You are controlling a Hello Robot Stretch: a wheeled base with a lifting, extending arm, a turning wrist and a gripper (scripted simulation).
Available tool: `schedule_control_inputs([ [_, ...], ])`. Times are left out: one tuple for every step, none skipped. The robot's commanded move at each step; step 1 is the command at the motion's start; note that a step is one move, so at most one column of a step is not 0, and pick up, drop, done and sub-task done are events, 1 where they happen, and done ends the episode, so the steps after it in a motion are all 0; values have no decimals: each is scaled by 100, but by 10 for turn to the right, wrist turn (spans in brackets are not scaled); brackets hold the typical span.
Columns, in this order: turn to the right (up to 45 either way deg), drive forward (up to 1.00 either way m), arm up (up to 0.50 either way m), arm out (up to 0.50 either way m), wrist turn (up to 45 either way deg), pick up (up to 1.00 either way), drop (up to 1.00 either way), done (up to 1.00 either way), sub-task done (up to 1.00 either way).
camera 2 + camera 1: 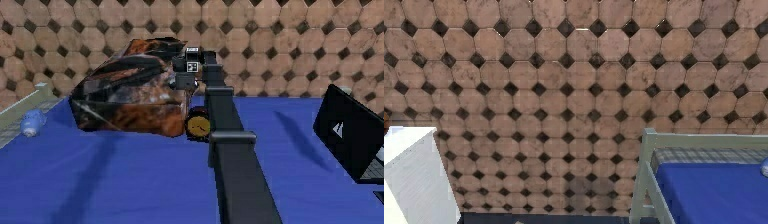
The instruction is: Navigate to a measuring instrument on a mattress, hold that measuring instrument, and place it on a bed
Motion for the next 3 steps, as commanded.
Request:
schedule_control_inputs([
  [0, 0, 2, 0, 0, 0, 0, 0, 0],
  [0, 0, 0, -8, 0, 0, 0, 0, 0],
  [0, 0, 0, 0, 0, 0, 0, 100, 0],
])
